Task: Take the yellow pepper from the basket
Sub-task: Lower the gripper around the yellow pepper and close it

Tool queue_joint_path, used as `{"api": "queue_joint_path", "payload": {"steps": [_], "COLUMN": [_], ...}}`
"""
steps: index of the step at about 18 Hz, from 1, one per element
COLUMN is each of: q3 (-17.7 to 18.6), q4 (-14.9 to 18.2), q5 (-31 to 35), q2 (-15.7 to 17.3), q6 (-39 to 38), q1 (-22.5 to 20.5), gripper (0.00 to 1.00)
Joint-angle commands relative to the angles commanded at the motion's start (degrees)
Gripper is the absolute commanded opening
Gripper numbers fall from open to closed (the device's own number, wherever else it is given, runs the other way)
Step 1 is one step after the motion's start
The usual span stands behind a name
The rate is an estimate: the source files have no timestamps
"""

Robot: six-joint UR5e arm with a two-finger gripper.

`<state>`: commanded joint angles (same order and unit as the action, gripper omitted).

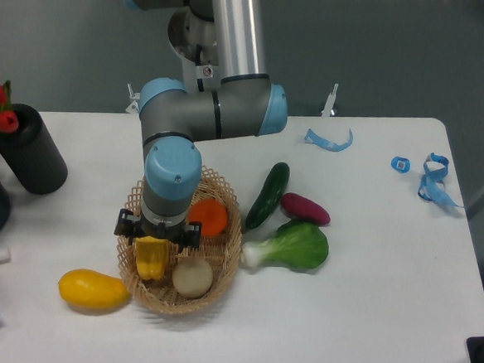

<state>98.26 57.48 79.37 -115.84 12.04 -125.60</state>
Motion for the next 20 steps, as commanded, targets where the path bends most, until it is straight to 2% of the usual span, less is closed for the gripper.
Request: {"api": "queue_joint_path", "payload": {"steps": [6,12,18,20], "q3": [-0.1,-0.1,-0.1,-0.2], "q4": [-0.1,0.0,0.0,0.0], "q5": [0.2,1.2,1.2,1.2], "q2": [-0.2,-0.5,0.1,0.5], "q6": [-1.3,-1.5,-1.5,-1.4], "q1": [0.7,1.2,1.2,1.2], "gripper": [1.00,0.76,0.40,0.35]}}
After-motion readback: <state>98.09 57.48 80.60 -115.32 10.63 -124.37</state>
